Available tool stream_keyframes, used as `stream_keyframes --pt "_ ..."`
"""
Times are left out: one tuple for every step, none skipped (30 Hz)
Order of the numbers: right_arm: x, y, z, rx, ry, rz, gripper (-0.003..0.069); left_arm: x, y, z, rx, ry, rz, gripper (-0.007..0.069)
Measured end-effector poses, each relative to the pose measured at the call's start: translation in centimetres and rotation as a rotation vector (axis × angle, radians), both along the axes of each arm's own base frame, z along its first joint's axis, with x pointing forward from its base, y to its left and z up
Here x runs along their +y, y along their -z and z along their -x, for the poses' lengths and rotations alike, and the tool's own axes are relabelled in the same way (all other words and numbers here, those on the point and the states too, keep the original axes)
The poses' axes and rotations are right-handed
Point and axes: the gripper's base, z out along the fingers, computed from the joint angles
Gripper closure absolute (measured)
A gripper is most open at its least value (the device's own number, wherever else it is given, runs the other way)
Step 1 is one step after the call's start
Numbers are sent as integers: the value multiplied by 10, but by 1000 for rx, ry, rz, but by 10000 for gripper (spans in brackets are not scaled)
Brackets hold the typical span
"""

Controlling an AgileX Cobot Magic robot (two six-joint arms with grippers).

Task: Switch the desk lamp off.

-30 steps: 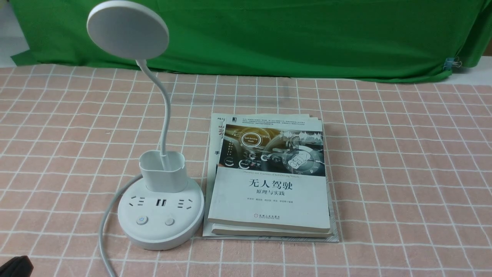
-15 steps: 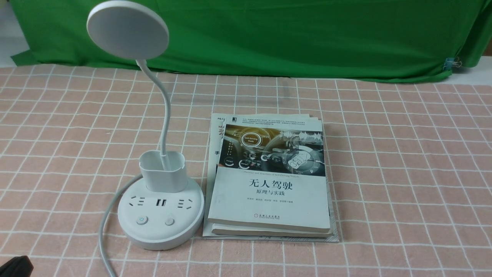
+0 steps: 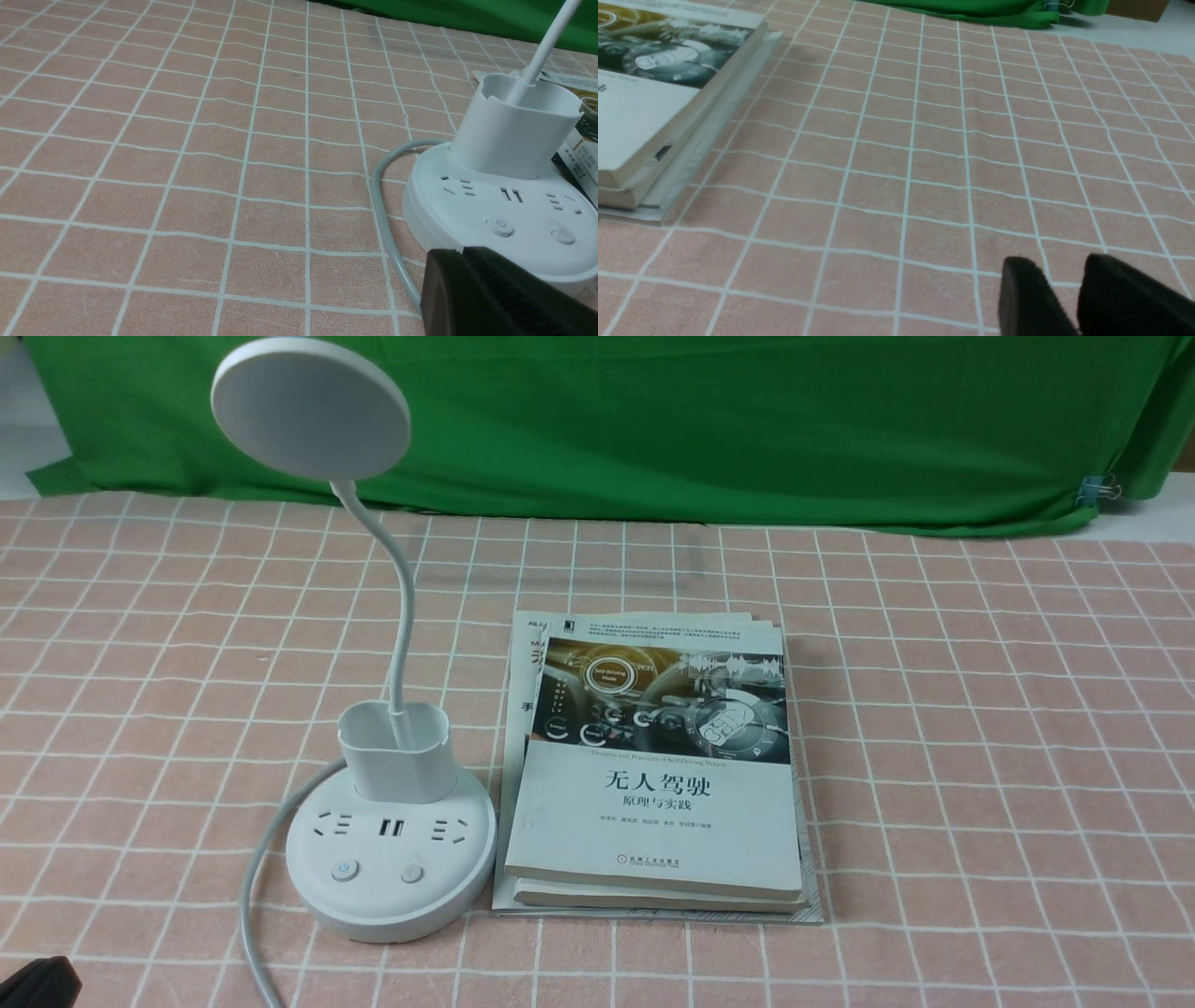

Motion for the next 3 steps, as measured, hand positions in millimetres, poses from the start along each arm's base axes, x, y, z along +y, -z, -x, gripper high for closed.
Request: stream_keyframes --pt "0 0 0 0 0 0 419 0 0 0 0 0 0 619" --pt "0 0 0 0 0 0 419 0 0 0 0 0 0 619" --pt "0 0 0 0 0 0 419 0 0 0 0 0 0 619"
